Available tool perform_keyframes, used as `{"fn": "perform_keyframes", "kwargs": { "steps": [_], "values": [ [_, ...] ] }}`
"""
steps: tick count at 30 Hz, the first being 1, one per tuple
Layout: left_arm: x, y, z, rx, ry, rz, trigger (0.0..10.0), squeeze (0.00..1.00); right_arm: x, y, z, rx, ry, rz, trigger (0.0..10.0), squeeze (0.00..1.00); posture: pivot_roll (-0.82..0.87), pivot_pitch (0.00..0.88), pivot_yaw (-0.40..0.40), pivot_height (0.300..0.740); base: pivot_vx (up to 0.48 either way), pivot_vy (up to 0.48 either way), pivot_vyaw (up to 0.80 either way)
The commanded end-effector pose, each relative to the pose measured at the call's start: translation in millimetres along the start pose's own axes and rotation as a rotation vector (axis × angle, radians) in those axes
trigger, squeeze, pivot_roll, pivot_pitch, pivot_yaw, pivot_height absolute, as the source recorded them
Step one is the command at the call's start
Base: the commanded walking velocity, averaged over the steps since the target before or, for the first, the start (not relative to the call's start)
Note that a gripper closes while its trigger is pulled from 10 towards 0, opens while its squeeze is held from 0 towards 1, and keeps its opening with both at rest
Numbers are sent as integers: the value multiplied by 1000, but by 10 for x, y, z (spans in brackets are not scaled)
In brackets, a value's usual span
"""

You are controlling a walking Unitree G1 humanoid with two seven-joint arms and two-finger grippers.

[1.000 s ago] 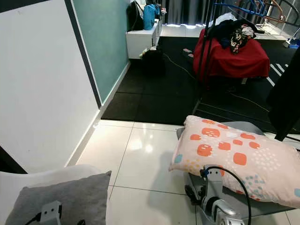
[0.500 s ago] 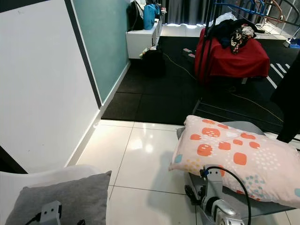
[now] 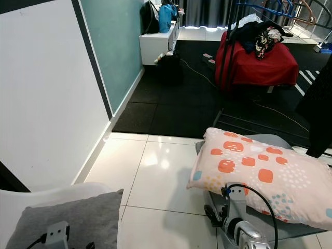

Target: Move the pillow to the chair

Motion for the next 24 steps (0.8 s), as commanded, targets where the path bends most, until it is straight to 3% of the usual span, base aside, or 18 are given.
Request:
{"fn": "perform_keyframes", "kwargs": {
  "steps": [1, 5, 6, 7, 8, 9, 10, 11, 13, 17, 19, 24],
  "values": [
    [-21, 84, -5, 17, -3, 17, 10000, 0, -7, -13, -52, 13, 10, -4, 10000, 0, -118, 62, -9, 740, 0, 0, 0],
    [-12, 69, 68, 22, -45, 15, 10000, 0, -7, -12, -57, 15, 10, -5, 10000, 0, -123, 59, -4, 740, 0, 0, 0],
    [30, -63, 434, 50, -163, 8, 10000, 0, -8, -13, -58, 15, 9, -6, 10000, 0, -123, 59, -4, 740, 0, 0, 0],
    [30, -63, 434, 50, -163, 8, 10000, 0, -8, -13, -58, 15, 9, -6, 10000, 0, -123, 59, -4, 740, 0, 0, 0],
    [8, -178, 713, 64, -252, 2, 10000, 0, -8, -13, -58, 16, 8, -7, 10000, 0, -123, 59, -2, 740, 0, 0, 0],
    [8, -178, 713, 64, -252, 2, 10000, 0, -8, -13, -58, 16, 8, -7, 10000, 0, -123, 59, -2, 740, 0, 0, 0],
    [-32, -216, 951, 79, -324, 9, 10000, 0, -9, -13, -57, 16, 8, -7, 10000, 0, -126, 61, -4, 740, 0, 0, 0],
    [-32, -216, 951, 79, -324, 9, 10000, 0, -9, -13, -57, 16, 8, -7, 10000, 0, -126, 61, -4, 740, 0, 0, 0],
    [-51, -84, 1194, 117, -384, 60, 10000, 0, -9, -12, -56, 17, 7, -7, 10000, 0, -129, 60, -3, 740, 0, 0, 0],
    [-49, -30, 1242, 128, -393, 76, 10000, 0, -8, -11, -56, 18, 7, -7, 10000, 0, -130, 58, -4, 740, 0, 0, 0],
    [-7, 110, 1287, 138, -381, 100, 10000, 0, -7, -11, -52, 18, 6, -8, 10000, 0, -135, 57, -5, 740, 0, 0, 0],
    [-15, 224, 1302, 153, -363, 133, 10000, 0, -7, -13, -46, 18, 5, -9, 10000, 0, -136, 59, -8, 740, 0, 0, 0]
  ]
}}
Point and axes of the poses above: a point about 5 cm out from each wrist's last joint towards the gripper, its own x axis pointing out of the wrist towards the gripper, its own z axis along the axis of the wrist's last joint, y = z × x, the point moved 4 cm from there along x, pointing out of the wrist towards the gripper, and after that the axes turned 11 degrees about x, right-handed, at the moved point
